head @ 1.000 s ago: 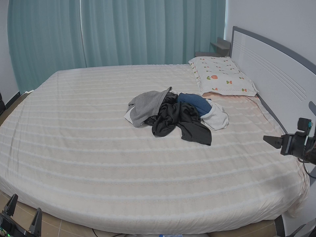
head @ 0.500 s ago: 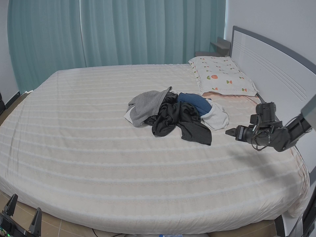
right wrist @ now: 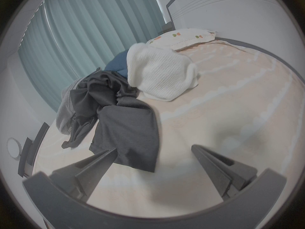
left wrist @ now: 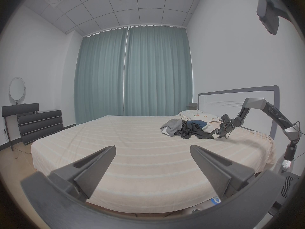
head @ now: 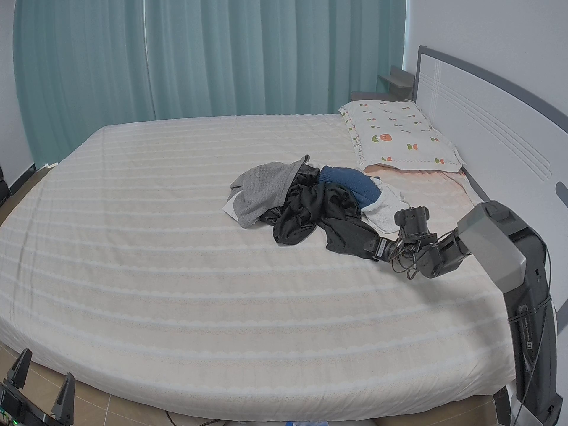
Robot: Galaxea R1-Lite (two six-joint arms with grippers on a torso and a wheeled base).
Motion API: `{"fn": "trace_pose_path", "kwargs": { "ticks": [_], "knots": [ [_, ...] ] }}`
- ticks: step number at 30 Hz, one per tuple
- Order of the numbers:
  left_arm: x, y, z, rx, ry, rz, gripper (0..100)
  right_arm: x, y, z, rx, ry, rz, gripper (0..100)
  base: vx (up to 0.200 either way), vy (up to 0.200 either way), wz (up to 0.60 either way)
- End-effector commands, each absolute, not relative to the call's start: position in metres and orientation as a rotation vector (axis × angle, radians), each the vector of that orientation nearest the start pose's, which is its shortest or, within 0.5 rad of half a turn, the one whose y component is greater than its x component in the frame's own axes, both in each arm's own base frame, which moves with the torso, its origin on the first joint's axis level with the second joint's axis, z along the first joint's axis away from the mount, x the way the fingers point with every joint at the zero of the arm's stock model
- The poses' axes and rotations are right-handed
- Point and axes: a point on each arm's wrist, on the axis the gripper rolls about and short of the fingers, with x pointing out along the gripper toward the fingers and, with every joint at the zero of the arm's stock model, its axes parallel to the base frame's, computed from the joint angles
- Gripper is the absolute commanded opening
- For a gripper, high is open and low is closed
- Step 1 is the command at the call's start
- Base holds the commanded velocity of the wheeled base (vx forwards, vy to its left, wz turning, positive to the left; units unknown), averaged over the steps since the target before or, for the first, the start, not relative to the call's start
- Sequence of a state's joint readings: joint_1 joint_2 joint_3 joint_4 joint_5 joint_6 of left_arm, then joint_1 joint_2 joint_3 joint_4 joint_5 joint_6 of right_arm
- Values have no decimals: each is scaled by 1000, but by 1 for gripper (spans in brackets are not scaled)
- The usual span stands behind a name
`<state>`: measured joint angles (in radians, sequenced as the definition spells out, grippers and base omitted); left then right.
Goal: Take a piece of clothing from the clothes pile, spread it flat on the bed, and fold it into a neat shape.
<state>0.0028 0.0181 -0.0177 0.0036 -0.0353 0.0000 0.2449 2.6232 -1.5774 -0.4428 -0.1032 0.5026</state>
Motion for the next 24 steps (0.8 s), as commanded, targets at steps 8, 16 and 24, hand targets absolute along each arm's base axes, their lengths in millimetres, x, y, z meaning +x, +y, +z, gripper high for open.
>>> {"fn": "trace_pose_path", "kwargs": {
  "ticks": [8, 16, 24],
  "knots": [
    [-23, -1, 76, 0, 3, -31, 100, 495, 156, -23, 375, 545, 22, 100, 0, 0, 0],
    [-23, -1, 76, 1, 3, -29, 100, 500, 161, -27, 375, 530, 27, 0, 0, 0, 0],
    [-23, -1, 76, 1, 3, -29, 100, 498, 158, -31, 367, 558, 12, 0, 0, 0, 0]
  ]
}}
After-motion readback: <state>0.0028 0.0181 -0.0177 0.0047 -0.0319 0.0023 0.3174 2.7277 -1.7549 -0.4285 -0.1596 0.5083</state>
